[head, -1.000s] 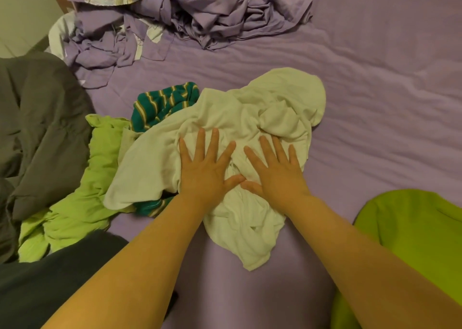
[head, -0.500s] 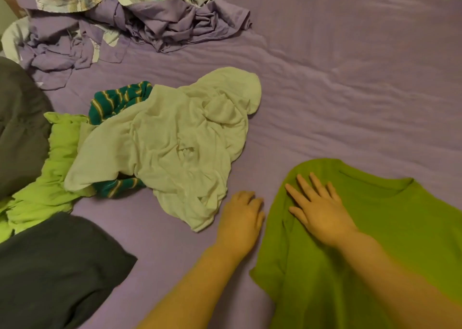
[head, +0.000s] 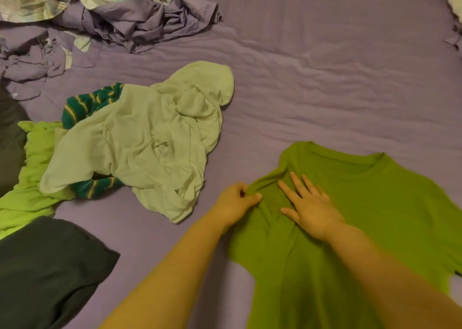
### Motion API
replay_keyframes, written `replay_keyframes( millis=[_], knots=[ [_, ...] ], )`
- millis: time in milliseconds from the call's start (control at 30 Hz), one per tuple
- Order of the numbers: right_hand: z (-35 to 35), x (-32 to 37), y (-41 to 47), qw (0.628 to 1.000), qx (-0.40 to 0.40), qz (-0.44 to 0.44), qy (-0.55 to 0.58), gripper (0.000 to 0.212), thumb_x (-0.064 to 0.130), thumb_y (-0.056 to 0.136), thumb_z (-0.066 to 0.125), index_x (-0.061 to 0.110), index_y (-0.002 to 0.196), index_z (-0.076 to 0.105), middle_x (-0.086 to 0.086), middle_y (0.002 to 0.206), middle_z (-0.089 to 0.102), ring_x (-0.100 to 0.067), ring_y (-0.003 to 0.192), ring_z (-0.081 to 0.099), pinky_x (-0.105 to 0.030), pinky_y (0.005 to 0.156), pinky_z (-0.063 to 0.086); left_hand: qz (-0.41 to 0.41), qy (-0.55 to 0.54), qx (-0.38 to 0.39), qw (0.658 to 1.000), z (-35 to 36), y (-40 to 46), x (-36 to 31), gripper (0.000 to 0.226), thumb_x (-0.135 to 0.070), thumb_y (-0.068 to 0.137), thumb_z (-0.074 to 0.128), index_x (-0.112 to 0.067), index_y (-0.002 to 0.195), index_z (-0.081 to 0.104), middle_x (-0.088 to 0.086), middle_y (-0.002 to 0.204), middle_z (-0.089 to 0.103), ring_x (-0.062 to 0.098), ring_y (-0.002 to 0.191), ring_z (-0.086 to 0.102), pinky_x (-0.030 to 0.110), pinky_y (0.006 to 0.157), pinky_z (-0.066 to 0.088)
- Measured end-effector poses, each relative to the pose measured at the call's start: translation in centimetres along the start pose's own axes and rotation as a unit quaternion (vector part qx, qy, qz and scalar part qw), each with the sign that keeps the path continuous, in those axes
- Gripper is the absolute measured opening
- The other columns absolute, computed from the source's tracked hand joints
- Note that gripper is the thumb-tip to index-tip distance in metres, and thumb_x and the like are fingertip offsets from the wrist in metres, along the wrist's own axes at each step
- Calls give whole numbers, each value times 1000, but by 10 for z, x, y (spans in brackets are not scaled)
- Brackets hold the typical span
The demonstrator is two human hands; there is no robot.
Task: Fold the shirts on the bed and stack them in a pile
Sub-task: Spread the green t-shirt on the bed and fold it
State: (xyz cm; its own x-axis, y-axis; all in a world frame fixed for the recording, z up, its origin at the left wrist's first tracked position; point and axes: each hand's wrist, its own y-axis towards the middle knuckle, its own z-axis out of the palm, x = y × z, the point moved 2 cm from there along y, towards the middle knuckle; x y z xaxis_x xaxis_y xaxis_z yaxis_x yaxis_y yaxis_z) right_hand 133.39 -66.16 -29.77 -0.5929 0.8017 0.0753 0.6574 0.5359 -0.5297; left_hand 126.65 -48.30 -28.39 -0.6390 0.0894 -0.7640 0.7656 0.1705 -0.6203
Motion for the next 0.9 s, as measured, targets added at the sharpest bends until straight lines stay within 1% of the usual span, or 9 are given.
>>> replay_keyframes(
  millis=[133, 267, 400, 467, 533, 700, 800, 833, 900],
  knots=[
    [-4, -4, -2, 1000, 19, -14, 8, 70, 54, 96, 30, 32, 148, -11, 0, 157, -16, -24, 146, -9, -40, 117, 5, 39, 100, -30, 994, -28, 6, -12, 19, -27, 89, 63, -14, 92, 50, 11, 96, 60, 23, 89, 58, 36, 82, 47],
    [-6, 1, 2, 999, 41, -12, 8, 66, 52, 97, 29, 35, 147, -11, 3, 157, -17, -28, 145, -10, -45, 116, 6, -30, 205, 70, 976, -60, 8, -25, 37, -29, 80, 74, -11, 110, 61, 9, 105, 62, 22, 96, 60, 36, 90, 50],
    [-16, 10, 11, 998, 24, 7, 50, 57, 39, 98, 33, 37, 149, 8, 4, 159, -2, -29, 145, 2, -49, 114, 18, -84, 338, 125, 929, -89, 4, -37, 28, -33, 79, 74, -12, 95, 66, 3, 90, 63, 23, 92, 60, 34, 80, 54],
    [-31, 11, 22, 995, -65, 12, 74, 49, 29, 98, 37, 29, 146, 28, -1, 156, 18, -26, 142, 17, -43, 111, 29, -85, 324, 114, 935, -99, 2, -43, 24, -34, 76, 76, -15, 85, 63, 2, 81, 62, 20, 79, 61, 31, 68, 55],
    [-46, 12, 39, 985, -148, 3, 86, 42, 26, 98, 39, 25, 141, 40, -2, 151, 32, -23, 140, 24, -39, 108, 33, -54, 337, 98, 935, -107, 1, -49, 24, -35, 77, 76, -18, 71, 59, -3, 66, 54, 11, 61, 52, 18, 53, 43],
    [-59, 26, 79, 995, -90, -40, 20, 50, 30, 100, 37, 30, 147, 23, 3, 154, 26, -20, 144, 15, -42, 114, 13, 25, 284, 87, 955, -119, 4, -52, 15, -20, 84, 68, -15, 78, 54, -2, 72, 49, 8, 60, 43, 14, 53, 35],
    [-58, 31, 86, 991, -114, -44, -57, 43, 32, 93, 52, 28, 135, 45, -6, 127, 53, -27, 124, 41, -45, 109, 22, 39, 264, 104, 958, -121, 5, -48, 23, -16, 85, 66, -19, 73, 46, -4, 73, 47, 6, 58, 40, 12, 51, 34],
    [-58, 32, 87, 985, -155, -53, -55, 32, 30, 87, 62, 26, 118, 60, -8, 110, 60, -30, 111, 49, -45, 103, 31, 41, 266, 107, 957, -121, 6, -45, 26, -14, 84, 67, -19, 71, 44, -4, 71, 45, 6, 57, 39, 13, 51, 34],
    [-59, 29, 89, 977, -210, -42, 0, 16, 24, 76, 75, 18, 90, 70, -11, 91, 63, -34, 95, 54, -41, 89, 39, 37, 265, 112, 957, -122, 8, -41, 28, -14, 82, 70, -20, 72, 44, -6, 68, 44, 7, 58, 39, 13, 52, 33]
  ],
)
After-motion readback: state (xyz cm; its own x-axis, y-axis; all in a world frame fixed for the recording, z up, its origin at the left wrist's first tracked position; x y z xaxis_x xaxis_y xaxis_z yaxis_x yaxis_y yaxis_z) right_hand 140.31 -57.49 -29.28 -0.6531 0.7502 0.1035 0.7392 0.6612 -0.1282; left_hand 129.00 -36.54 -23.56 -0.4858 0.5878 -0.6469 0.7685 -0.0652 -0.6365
